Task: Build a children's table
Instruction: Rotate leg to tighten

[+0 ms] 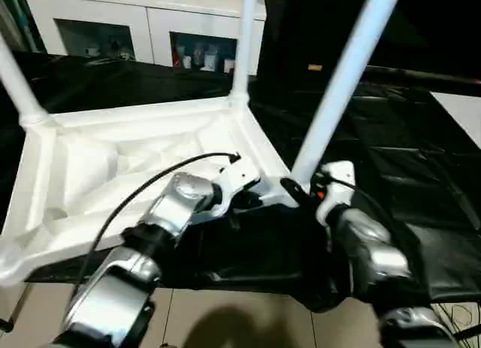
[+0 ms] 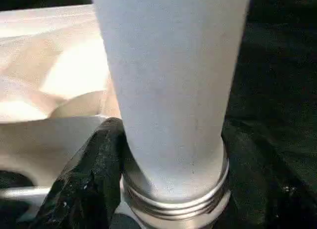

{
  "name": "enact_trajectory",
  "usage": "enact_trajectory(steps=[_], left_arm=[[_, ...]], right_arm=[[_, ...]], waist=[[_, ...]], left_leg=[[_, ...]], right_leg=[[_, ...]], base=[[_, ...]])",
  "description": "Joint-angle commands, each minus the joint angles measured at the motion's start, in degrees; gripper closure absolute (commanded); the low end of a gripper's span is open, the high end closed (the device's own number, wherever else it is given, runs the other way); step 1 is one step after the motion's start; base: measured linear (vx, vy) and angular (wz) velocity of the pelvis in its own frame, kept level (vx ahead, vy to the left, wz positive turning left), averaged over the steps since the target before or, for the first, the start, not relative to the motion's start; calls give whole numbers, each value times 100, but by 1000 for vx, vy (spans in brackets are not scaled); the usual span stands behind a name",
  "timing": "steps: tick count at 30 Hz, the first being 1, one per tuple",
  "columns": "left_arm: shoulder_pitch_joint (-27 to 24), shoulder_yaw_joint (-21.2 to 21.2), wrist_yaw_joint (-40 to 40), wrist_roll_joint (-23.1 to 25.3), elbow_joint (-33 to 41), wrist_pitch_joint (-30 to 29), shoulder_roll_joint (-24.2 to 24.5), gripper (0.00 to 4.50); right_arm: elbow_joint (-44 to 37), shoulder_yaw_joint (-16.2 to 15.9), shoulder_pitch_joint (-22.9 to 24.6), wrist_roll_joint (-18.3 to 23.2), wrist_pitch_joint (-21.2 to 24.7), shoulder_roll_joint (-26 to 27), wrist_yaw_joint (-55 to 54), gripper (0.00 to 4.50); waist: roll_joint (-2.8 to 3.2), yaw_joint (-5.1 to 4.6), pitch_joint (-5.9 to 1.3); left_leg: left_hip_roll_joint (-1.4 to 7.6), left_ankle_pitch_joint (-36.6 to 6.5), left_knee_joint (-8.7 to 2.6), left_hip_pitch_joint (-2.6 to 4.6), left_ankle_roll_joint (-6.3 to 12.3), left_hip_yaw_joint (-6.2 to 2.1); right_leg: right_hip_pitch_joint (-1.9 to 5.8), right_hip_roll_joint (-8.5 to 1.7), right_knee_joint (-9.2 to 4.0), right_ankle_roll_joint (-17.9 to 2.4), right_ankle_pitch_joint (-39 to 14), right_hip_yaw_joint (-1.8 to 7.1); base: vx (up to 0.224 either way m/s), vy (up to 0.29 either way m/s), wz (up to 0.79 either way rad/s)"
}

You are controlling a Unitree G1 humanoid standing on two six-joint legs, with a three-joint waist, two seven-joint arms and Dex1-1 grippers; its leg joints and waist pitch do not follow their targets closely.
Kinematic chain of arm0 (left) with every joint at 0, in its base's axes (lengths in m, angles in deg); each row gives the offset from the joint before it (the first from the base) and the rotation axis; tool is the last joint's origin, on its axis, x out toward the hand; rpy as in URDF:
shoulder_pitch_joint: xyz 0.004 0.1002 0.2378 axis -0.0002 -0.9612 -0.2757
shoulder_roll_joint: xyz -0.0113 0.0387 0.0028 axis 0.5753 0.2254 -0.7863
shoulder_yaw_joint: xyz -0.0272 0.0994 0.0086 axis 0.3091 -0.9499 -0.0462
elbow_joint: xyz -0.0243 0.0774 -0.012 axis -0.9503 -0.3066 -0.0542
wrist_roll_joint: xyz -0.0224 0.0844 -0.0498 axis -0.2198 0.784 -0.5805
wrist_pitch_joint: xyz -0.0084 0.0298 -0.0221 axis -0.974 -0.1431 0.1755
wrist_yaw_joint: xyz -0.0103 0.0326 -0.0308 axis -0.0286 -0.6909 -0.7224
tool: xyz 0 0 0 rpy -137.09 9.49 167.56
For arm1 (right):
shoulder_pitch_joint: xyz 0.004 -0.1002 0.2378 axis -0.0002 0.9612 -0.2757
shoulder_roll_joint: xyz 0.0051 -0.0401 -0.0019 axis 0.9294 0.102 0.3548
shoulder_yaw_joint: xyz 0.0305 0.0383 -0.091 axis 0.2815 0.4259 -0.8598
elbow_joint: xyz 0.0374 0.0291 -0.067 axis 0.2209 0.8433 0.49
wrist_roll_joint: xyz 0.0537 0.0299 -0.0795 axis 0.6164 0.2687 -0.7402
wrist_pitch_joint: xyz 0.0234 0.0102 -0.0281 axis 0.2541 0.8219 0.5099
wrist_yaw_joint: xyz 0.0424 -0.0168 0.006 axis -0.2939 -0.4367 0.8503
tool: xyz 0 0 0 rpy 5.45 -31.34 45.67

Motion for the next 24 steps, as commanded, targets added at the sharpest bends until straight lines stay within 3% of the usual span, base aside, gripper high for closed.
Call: enact_trajectory(steps=[1,2,3,5,7,13,14,18,20,24], left_arm=[[-102,-203,172,84,-347,-113,-276,450],[-64,-217,187,106,-395,-75,-307,450],[-50,-232,189,123,-402,-55,-308,450],[-51,-284,122,140,-350,-52,-268,450],[-65,-309,24,139,-288,-47,-197,450],[-211,-418,-711,159,-60,112,141,450],[-322,-505,-1072,131,154,126,333,450],[-597,-669,-1957,-62,731,227,774,450],[-720,-725,-2379,-185,985,236,957,450],[-949,-769,-2986,-368,1497,219,1295,450]], right_arm=[[134,-505,-43,-377,-47,177,84,191],[117,-544,-49,-383,-120,205,191,191],[41,-475,-27,-218,-125,228,400,157],[-159,-359,33,14,-115,169,614,157],[-249,-385,58,1,-121,27,751,117],[-547,-557,222,-143,-190,-640,1645,115],[-776,-680,382,-108,-270,-975,2248,115],[-1229,-818,670,22,-394,-1561,3244,115],[-1352,-830,740,88,-391,-1718,3525,115],[-1582,-816,831,388,-235,-1825,4001,115]], waist=[[12,14,-277],[4,19,-277],[11,17,-278],[9,36,-277],[7,50,-282],[7,97,-291],[6,99,-302],[6,122,-304],[12,108,-294],[48,104,-284]], left_leg=[[70,-1916,-401,54,-84,8],[72,-1929,-400,55,-55,10],[70,-1945,-403,47,-19,7],[83,-1877,-405,40,46,8],[83,-1846,-402,34,63,11],[84,-1561,-381,18,160,22],[86,-1462,-376,-3,203,17],[111,-1263,-346,10,406,32],[109,-1270,-347,27,448,49],[141,-1530,-379,66,343,41]], right_leg=[[178,-215,-478,-877,-1921,132],[180,-218,-483,-873,-1906,133],[181,-216,-484,-866,-1905,134],[191,-221,-474,-890,-1782,136],[204,-222,-468,-911,-1721,133],[248,-219,-436,-1006,-1310,131],[279,-217,-410,-1036,-1145,127],[295,-209,-343,-1286,-554,127],[271,-202,-345,-1357,-540,131],[244,-205,-355,-1409,-835,134]], base=[[0,0,0],[0,0,0],[0,0,0],[0,0,0],[0,0,0],[0,0,0],[0,0,0],[0,0,0],[0,0,0],[0,0,0]])
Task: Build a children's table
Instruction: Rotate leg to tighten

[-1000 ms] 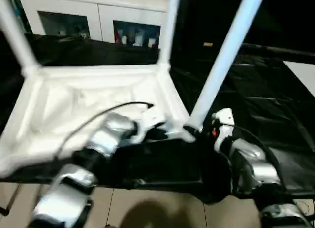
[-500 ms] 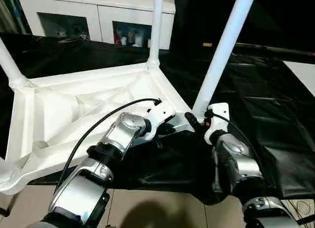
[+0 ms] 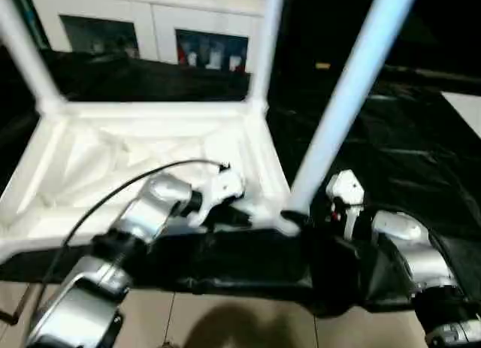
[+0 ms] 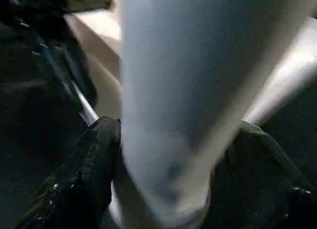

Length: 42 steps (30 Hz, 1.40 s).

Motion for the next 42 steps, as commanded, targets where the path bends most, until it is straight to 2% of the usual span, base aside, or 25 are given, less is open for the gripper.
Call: enact_trajectory(steps=[1,3,5,10,16,22,29,32,33,34,37,38,40,41,42], left_arm=[[-241,-367,-462,-1,91,-125,18,450],[-317,-349,-527,-42,226,-195,99,450],[-366,-350,-518,-29,252,-176,152,450],[-431,-346,-503,-28,354,-235,201,450],[-480,-359,-521,-34,486,-342,247,450],[-464,-364,-476,-32,462,-374,242,450],[-433,-312,-313,-28,433,-509,200,450],[-367,-228,5,19,274,-572,66,450],[-336,-200,144,49,198,-591,8,450],[-316,-184,231,68,149,-603,-28,450],[-218,-117,633,157,-56,-631,-186,450],[-115,-50,1004,216,-248,-677,-343,450],[58,57,1587,288,-553,-765,-603,450],[193,134,2000,327,-785,-839,-798,450],[244,160,2145,335,-875,-861,-867,450]], right_arm=[[-221,70,51,236,111,-122,241,115],[-306,-40,103,241,158,-148,427,115],[-298,-171,132,139,142,-158,517,115],[-290,-333,194,-35,60,-162,625,162],[-376,-415,246,-112,79,-261,687,162],[-255,-433,208,-133,134,-279,668,190],[-143,-368,179,-76,345,-146,427,194],[45,-237,163,-62,405,44,45,194],[128,-182,150,-72,427,123,-143,194],[181,-148,140,-80,441,171,-263,194],[349,-28,102,-102,476,366,-718,194],[512,41,53,-202,464,525,-1199,194],[740,148,-29,-309,498,788,-1947,194],[897,223,-101,-390,503,987,-2507,194],[952,259,-131,-424,503,1064,-2704,194]], waist=[[36,-4,-272],[47,4,-272],[39,-1,-271],[19,-5,-284],[26,-5,-294],[24,-1,-293],[21,-2,-296],[45,-4,-276],[43,-18,-255],[38,-21,-245],[21,-54,-228],[26,-51,-223],[22,-84,-203],[-10,-101,-191],[8,-109,-194]], left_leg=[[136,-1650,-361,79,294,31],[139,-1765,-368,92,226,27],[126,-1778,-379,70,163,16],[114,-1630,-365,53,150,18],[111,-1442,-346,56,204,27],[107,-1444,-339,60,224,30],[101,-1385,-334,59,220,30],[105,-1603,-352,73,166,26],[100,-1769,-365,78,112,29],[98,-1991,-383,93,27,6],[99,-2315,-400,94,-76,-26],[88,-2359,-398,100,-89,-30],[75,-2633,-400,136,-184,-60],[65,-2673,-397,121,-190,-63],[51,-2745,-393,140,-236,-92]], right_leg=[[232,-201,-365,-1391,-954,153],[226,-205,-368,-1361,-1072,162],[235,-204,-378,-1284,-1202,160],[247,-216,-369,-1204,-1176,166],[256,-198,-335,-1289,-827,163],[257,-203,-342,-1288,-905,161],[262,-196,-329,-1300,-836,160],[241,-201,-363,-1259,-1130,163],[212,-206,-398,-1213,-1380,166],[214,-214,-434,-1110,-1780,152],[180,-229,-502,-877,-2420,147],[166,-227,-517,-826,-2535,142],[111,-239,-584,-653,-3091,115],[100,-235,-605,-576,-3254,106],[92,-258,-642,-471,-3546,81]], base=[[0,0,0],[0,0,0],[0,0,0],[0,0,0],[0,0,0],[0,0,0],[0,0,0],[0,0,0],[0,0,0],[0,0,0],[0,0,0],[-51,5,-2],[-53,5,-3],[-59,9,-6],[-59,9,-6]])
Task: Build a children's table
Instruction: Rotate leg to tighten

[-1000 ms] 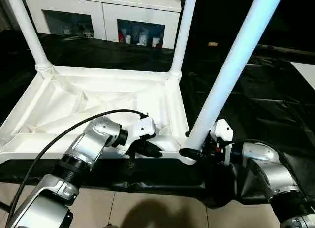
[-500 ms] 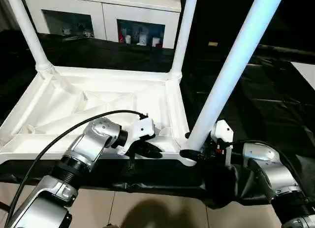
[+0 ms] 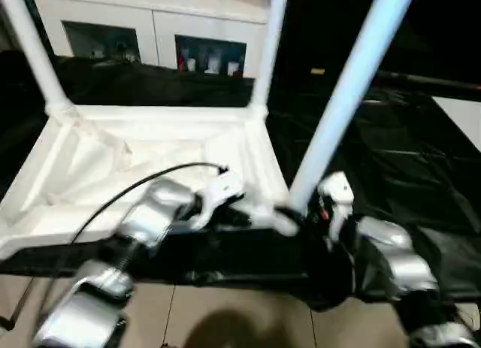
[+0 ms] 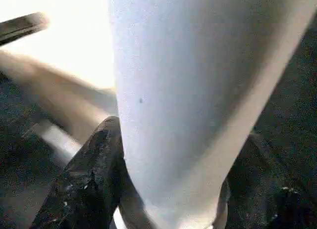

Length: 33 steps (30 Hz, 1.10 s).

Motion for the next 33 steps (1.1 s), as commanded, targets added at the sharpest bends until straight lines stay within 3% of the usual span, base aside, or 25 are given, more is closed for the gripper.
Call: enact_trajectory(steps=[1,2,3,5,9,13,14,15,17,19,21,23,28,31,33], left_arm=[[89,41,942,153,-524,-247,-304,450],[249,117,1402,199,-789,-248,-520,450],[297,131,1521,217,-863,-242,-578,450],[455,207,1866,227,-1121,-170,-767,450],[582,159,2013,324,-1315,-13,-847,450],[640,94,1830,384,-1426,108,-820,450],[644,87,1804,389,-1449,132,-805,450],[641,80,1764,384,-1455,133,-790,450],[610,40,1541,362,-1446,150,-699,450],[526,-27,1158,314,-1319,152,-556,450],[475,-79,932,298,-1235,232,-483,450],[274,-195,232,197,-864,217,-235,450],[50,-360,-643,33,-388,164,128,450],[-90,-507,-1284,-69,-48,83,412,450],[-156,-560,-1558,-116,138,45,569,450]], right_arm=[[446,-16,-42,-286,237,253,-944,194],[678,95,-194,-377,324,485,-1653,194],[747,114,-243,-408,344,549,-1842,194],[941,161,-422,-436,342,764,-2278,194],[1035,160,-605,-450,320,937,-2350,194],[934,341,-685,-139,148,1010,-1874,194],[901,339,-685,-129,102,987,-1792,124],[877,330,-681,-124,98,959,-1747,124],[738,270,-654,-82,108,805,-1446,115],[454,60,-561,-41,207,505,-727,77],[311,-56,-499,-71,218,326,-388,77],[-159,-377,-228,-140,56,-295,658,77],[-511,-449,37,-112,-137,-807,1491,77],[-701,-476,155,5,-115,-1017,1859,77],[-823,-518,218,69,-85,-1103,2055,77]], waist=[[28,-43,-186],[27,-80,-189],[50,-111,-197],[62,-148,-199],[88,-179,-193],[102,-156,-209],[95,-146,-211],[83,-137,-204],[92,-127,-200],[80,-122,-209],[71,-111,-217],[54,-96,-232],[55,-34,-244],[60,-5,-259],[84,5,-301]], left_leg=[[55,-2798,-425,100,-237,-82],[46,-2831,-434,81,-234,-102],[54,-2931,-444,117,-276,-122],[50,-3059,-450,122,-221,-127],[61,-3254,-479,128,-129,-130],[80,-3190,-495,139,-89,-122],[89,-3077,-510,112,-72,-113],[86,-3000,-516,95,-56,-97],[95,-2953,-524,88,-26,-88],[99,-2769,-541,23,6,-88],[96,-2537,-535,-10,55,-64],[105,-2306,-525,-38,115,-58],[120,-2166,-448,38,233,11],[124,-1871,-417,43,275,50],[142,-1563,-412,15,301,42]], right_leg=[[57,-254,-654,-438,-3654,55],[75,-256,-670,-379,-3725,27],[61,-248,-688,-381,-3676,-7],[65,-243,-735,-382,-3536,-50],[94,-248,-785,-410,-3274,-126],[117,-292,-795,-471,-3133,-123],[128,-294,-766,-547,-2937,-100],[126,-288,-747,-602,-2820,-85],[129,-296,-722,-673,-2699,-65],[202,-285,-681,-698,-2470,-62],[219,-291,-647,-758,-2226,-34],[256,-304,-617,-784,-2092,-28],[156,-297,-583,-1022,-2047,34],[155,-256,-488,-1240,-1445,56],[225,-255,-403,-1372,-972,57]], base=[[-57,15,-8],[-53,22,-9],[-53,22,-9],[0,0,0],[0,0,0],[0,0,0],[0,0,0],[0,0,0],[0,0,0],[0,0,0],[0,0,0],[0,0,0],[34,-25,3],[71,-46,8],[70,-37,5]])
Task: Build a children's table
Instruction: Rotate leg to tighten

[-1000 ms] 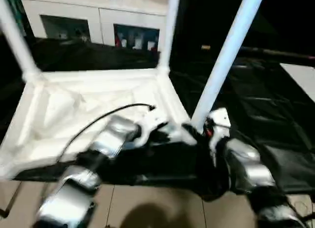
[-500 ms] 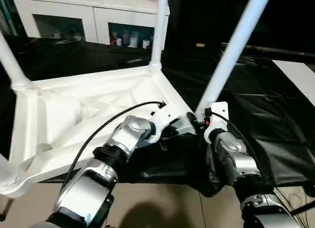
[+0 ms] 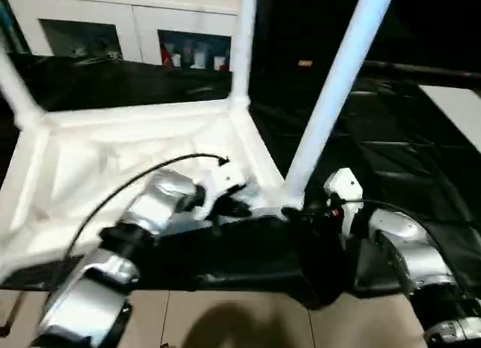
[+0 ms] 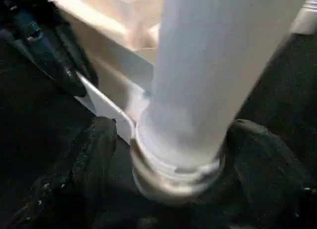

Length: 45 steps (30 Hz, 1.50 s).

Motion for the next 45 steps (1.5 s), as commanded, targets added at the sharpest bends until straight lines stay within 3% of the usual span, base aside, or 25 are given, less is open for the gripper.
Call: enact_trajectory(steps=[1,3,4,8,9,10,13,17,18,21,26,28,29,33,34,35,36,39,41,43,45], left_arm=[[-233,-431,-523,64,82,-189,95,450],[-305,-390,-614,40,286,-222,224,450],[-331,-381,-642,28,333,-228,261,450],[-390,-371,-645,31,411,-260,331,450],[-402,-358,-617,33,418,-264,332,450],[-419,-345,-591,32,443,-280,338,450],[-492,-315,-582,1,598,-377,375,450],[-508,-276,-519,-18,645,-432,351,450],[-516,-264,-507,-30,657,-445,351,450],[-532,-258,-485,-44,693,-477,365,450],[-533,-280,-497,-29,747,-546,379,450],[-520,-283,-487,-16,737,-554,377,450],[-516,-284,-472,-8,727,-554,373,450],[-477,-247,-314,-2,626,-559,305,450],[-459,-211,-206,0,566,-551,253,450],[-401,-123,68,5,406,-542,107,450],[-401,-123,68,5,406,-542,107,450],[-148,111,1044,77,-172,-502,-429,450],[-44,197,1425,99,-378,-474,-613,450],[168,334,2035,110,-779,-381,-939,450],[315,436,2456,112,-1075,-258,-1180,450]], right_arm=[[-248,-110,74,124,33,-118,310,77],[-388,-169,153,167,62,-183,531,77],[-414,-193,170,162,68,-178,579,77],[-399,-233,186,125,68,-132,666,77],[-381,-240,185,122,65,-124,673,77],[-367,-249,185,122,65,-118,686,77],[-338,-269,172,165,94,-110,741,94],[-160,-173,60,253,126,-2,754,115],[-157,-174,58,257,134,11,755,140],[-85,-190,40,255,122,43,778,158],[25,-203,23,249,73,80,799,188],[60,-199,30,243,45,94,802,190],[75,-194,46,236,29,108,781,191],[86,-129,94,232,43,184,611,191],[103,-87,104,222,61,231,476,191],[210,47,99,199,121,368,57,191],[210,47,99,199,121,368,57,191],[620,495,70,144,172,913,-1403,192],[702,597,71,91,156,1105,-1891,192],[865,777,49,-61,112,1489,-2917,192],[1002,794,-7,-316,56,1743,-3703,192]], waist=[[65,7,-325],[62,55,-334],[53,62,-329],[54,50,-307],[20,51,-290],[24,53,-271],[-11,44,-254],[-16,40,-268],[-37,45,-268],[-33,52,-276],[15,61,-263],[2,56,-265],[40,62,-262],[93,47,-258],[77,43,-253],[147,46,-252],[112,32,-240],[159,22,-235],[129,0,-232],[131,-5,-226],[93,-13,-222]], left_leg=[[102,-1406,-330,11,298,42],[101,-1042,-287,35,340,77],[91,-947,-285,36,361,83],[94,-1184,-307,44,274,77],[100,-1321,-319,45,228,76],[105,-1479,-334,58,178,75],[110,-1643,-353,58,103,65],[106,-1551,-345,58,98,63],[102,-1469,-338,50,112,68],[97,-1287,-324,48,159,74],[92,-1395,-335,52,134,68],[91,-1436,-337,50,114,67],[90,-1444,-340,53,105,62],[88,-1612,-350,64,55,58],[86,-1705,-353,67,43,59],[87,-1738,-359,80,14,54],[83,-1841,-361,90,-29,59],[67,-2143,-369,134,-166,40],[52,-2203,-382,98,-197,17],[48,-2249,-384,120,-191,14],[29,-2273,-389,91,-185,-2]], right_leg=[[275,-227,-296,-1352,-886,197],[292,-183,-210,-1531,-125,198],[302,-176,-198,-1570,7,193],[307,-187,-237,-1484,-462,188],[303,-199,-260,-1412,-797,190],[283,-207,-300,-1322,-1137,195],[268,-216,-343,-1137,-1601,204],[260,-210,-326,-1120,-1534,204],[263,-205,-322,-1125,-1441,204],[272,-195,-277,-1216,-1116,202],[272,-204,-303,-1185,-1277,201],[276,-199,-306,-1178,-1285,200],[274,-199,-304,-1184,-1272,201],[276,-182,-312,-1236,-1216,196],[274,-185,-329,-1224,-1331,194],[269,-188,-331,-1233,-1360,201],[251,-179,-359,-1205,-1480,196],[210,-193,-422,-1048,-2055,188],[232,-191,-445,-914,-2311,176],[175,-206,-493,-807,-2515,187],[200,-194,-508,-708,-2669,162]], base=[[64,-29,-2],[57,-17,0],[0,0,0],[0,0,0],[0,0,0],[0,0,0],[0,0,0],[0,0,0],[0,0,0],[0,0,0],[0,0,0],[0,0,0],[0,0,0],[0,0,0],[0,0,0],[0,0,0],[0,0,0],[0,0,0],[0,0,0],[0,0,0],[0,0,0]])
